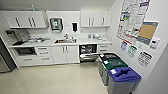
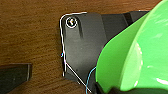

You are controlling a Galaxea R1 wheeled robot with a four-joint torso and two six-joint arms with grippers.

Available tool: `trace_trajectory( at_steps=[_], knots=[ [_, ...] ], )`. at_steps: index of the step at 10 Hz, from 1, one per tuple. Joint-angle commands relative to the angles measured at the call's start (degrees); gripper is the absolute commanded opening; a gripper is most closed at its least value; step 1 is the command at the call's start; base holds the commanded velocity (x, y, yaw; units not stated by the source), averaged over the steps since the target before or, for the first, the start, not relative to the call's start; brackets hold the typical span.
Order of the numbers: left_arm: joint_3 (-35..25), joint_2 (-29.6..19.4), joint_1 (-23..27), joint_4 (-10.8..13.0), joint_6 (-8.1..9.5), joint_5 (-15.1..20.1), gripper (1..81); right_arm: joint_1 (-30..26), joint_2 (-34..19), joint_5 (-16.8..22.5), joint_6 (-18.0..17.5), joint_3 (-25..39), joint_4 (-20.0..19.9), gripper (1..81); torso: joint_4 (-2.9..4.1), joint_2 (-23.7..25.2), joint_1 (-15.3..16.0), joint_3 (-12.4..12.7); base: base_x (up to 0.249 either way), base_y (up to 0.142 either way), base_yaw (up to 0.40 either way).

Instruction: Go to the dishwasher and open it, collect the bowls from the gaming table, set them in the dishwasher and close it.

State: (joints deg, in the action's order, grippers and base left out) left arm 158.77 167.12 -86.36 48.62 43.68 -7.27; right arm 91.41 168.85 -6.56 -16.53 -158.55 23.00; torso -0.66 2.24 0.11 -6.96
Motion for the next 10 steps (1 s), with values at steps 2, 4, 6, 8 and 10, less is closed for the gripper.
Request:
trace_trajectory(
  at_steps=[2, 4, 6, 8, 10],
  knots=[
    [0.4, -0.9, 2.2, -0.4, 0.00, 2.3, 1.0, -1.4, -0.7, 2.7, 0.2, -0.4, 0.4, 1.0, 0.00, 0.0, 0.0, 0.0, 0.096, 0.000, 0.000],
    [0.4, -0.9, 2.2, -0.4, 0.00, 2.3, 1.0, -1.4, -0.7, 2.6, 0.2, -0.4, 0.4, 1.0, 0.00, 0.0, 0.0, 0.0, 0.092, 0.000, 0.000],
    [0.4, -0.9, 2.2, -0.4, 0.00, 2.3, 1.0, -1.4, -0.7, 2.7, 0.2, -0.4, 0.4, 1.0, 0.00, 0.0, 0.0, 0.0, 0.092, 0.000, 0.000],
    [0.4, -0.8, 2.2, -0.5, 0.00, 2.3, 1.0, -1.4, -0.8, 2.6, 0.2, -0.4, 0.4, 1.0, 0.00, 0.0, 0.0, 0.0, 0.092, 0.000, 0.000],
    [0.4, -0.8, 2.2, -0.5, 0.00, 2.3, 1.0, -1.4, -0.9, 2.7, 0.2, -0.4, 0.4, 1.0, 0.00, 0.0, 0.0, 0.0, 0.092, 0.000, 0.000]
  ],
)
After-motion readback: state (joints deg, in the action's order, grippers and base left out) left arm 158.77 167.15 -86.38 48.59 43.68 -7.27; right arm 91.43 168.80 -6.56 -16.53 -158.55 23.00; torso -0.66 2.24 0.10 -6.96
